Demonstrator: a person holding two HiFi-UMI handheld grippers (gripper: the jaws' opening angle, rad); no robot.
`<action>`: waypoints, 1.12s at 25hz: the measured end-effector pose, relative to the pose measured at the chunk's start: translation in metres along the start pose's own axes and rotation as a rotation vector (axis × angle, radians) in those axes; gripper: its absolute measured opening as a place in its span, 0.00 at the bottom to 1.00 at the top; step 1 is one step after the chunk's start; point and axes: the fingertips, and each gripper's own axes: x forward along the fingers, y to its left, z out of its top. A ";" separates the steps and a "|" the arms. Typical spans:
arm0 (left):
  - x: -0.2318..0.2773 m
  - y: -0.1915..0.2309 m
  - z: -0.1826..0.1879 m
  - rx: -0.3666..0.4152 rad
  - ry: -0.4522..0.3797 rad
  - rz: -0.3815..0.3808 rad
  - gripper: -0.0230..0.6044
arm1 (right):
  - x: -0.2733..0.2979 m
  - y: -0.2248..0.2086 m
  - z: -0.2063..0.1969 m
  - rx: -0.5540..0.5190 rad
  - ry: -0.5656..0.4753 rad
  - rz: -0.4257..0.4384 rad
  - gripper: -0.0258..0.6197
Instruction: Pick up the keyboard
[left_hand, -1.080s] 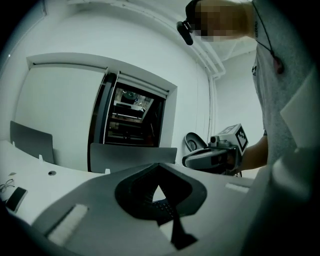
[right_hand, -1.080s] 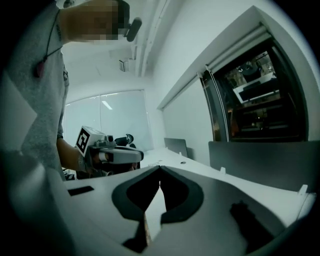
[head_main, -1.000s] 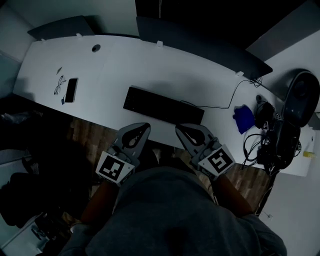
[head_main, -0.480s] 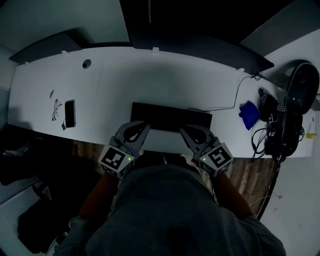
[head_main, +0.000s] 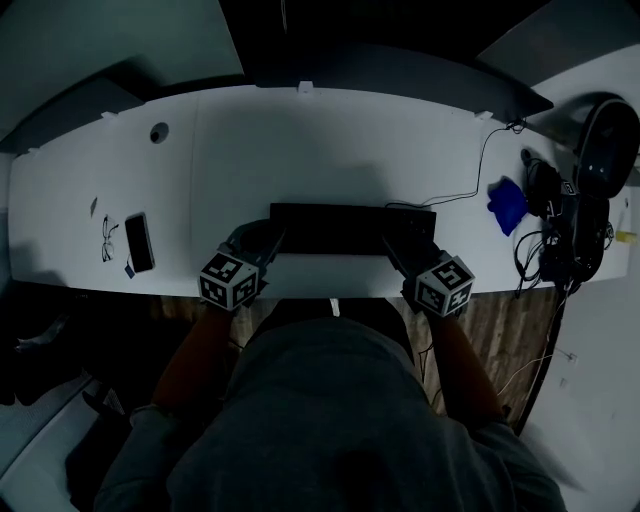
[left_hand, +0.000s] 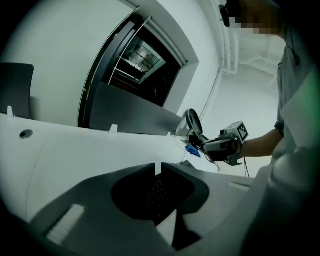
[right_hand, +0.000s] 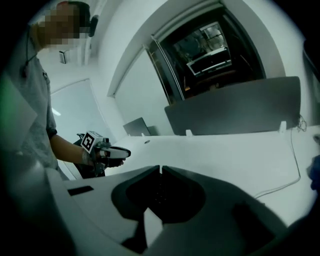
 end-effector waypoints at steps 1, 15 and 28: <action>0.003 0.011 -0.009 -0.007 0.027 0.014 0.12 | 0.001 -0.009 -0.006 0.010 0.013 -0.019 0.05; 0.048 0.083 -0.090 -0.059 0.328 0.187 0.36 | -0.024 -0.120 -0.092 0.142 0.196 -0.216 0.27; 0.062 0.092 -0.096 -0.142 0.341 0.213 0.41 | -0.042 -0.197 -0.117 0.203 0.260 -0.267 0.40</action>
